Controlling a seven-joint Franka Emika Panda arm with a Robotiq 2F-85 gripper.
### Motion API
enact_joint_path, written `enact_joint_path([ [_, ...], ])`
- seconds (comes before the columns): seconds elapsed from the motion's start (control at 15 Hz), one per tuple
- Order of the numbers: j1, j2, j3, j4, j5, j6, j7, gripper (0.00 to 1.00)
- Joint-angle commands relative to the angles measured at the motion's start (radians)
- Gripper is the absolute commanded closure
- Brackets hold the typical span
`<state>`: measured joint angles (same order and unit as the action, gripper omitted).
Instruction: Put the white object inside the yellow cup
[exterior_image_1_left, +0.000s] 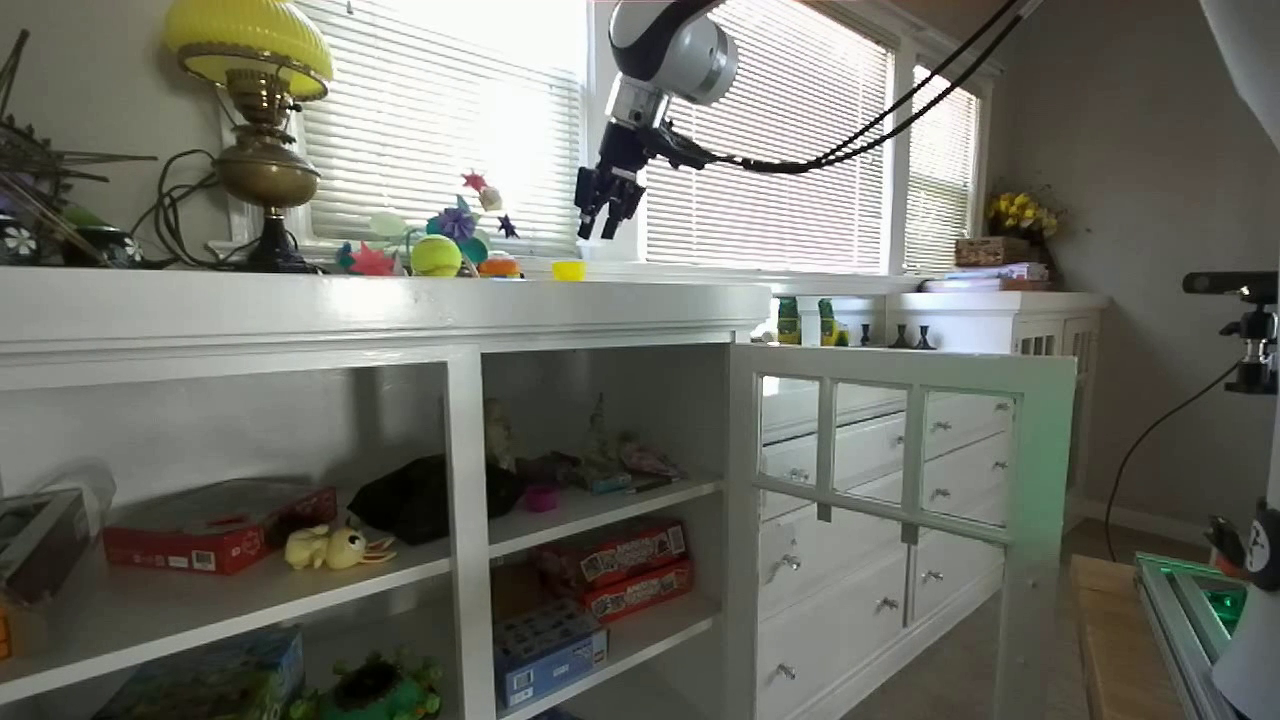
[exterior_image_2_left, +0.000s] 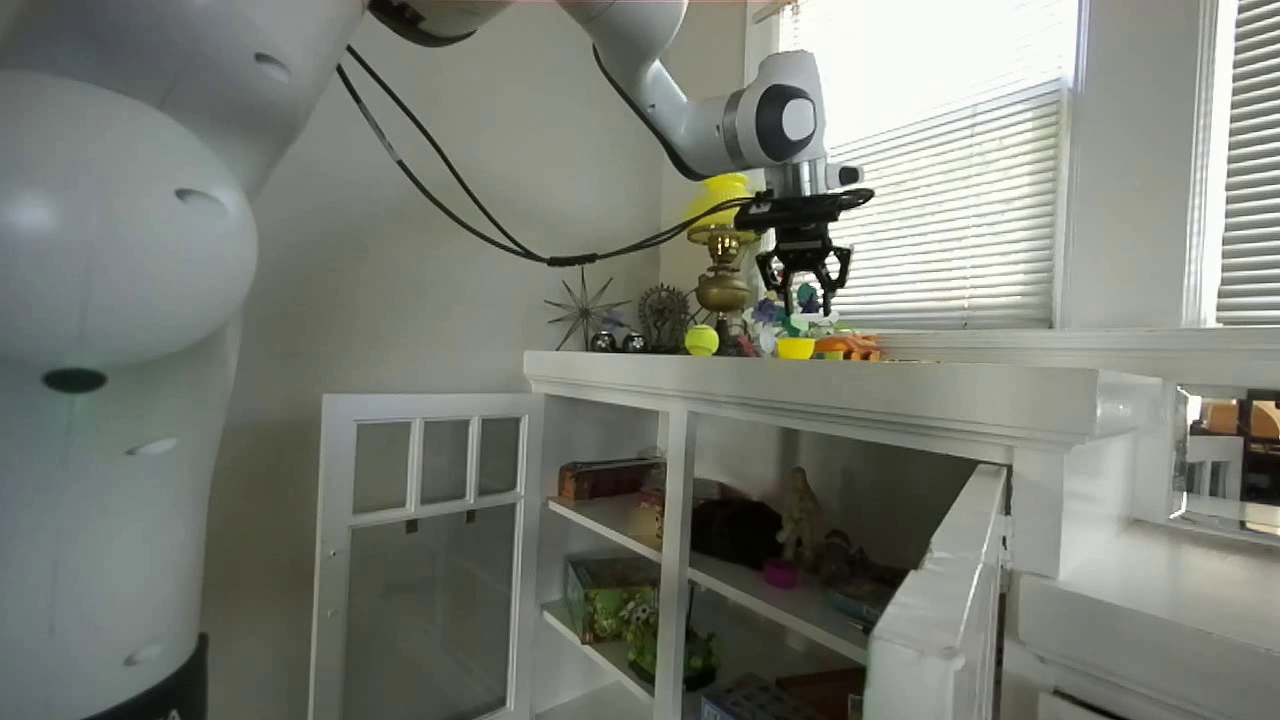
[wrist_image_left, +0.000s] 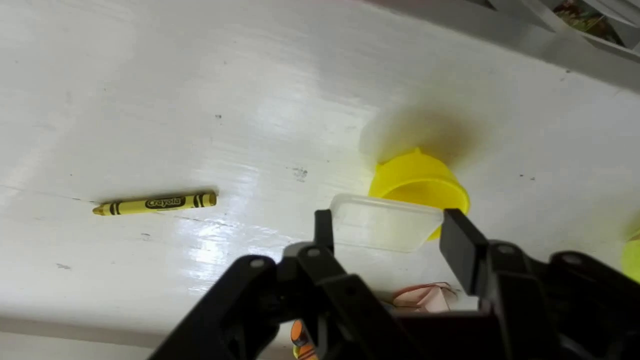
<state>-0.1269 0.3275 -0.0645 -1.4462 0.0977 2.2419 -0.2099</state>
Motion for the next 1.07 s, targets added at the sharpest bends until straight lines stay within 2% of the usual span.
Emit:
enact_joint_path([
  [0.0, -0.005, 0.088, 0.011, 0.134, -0.024, -0.056, -0.022, 0.69],
  [0.47, 0.018, 0.146, 0.024, 0.217, -0.076, -0.086, -0.037, 0.69],
  [1.0, 0.025, 0.149, 0.014, 0.206, -0.12, -0.073, -0.017, 0.69],
])
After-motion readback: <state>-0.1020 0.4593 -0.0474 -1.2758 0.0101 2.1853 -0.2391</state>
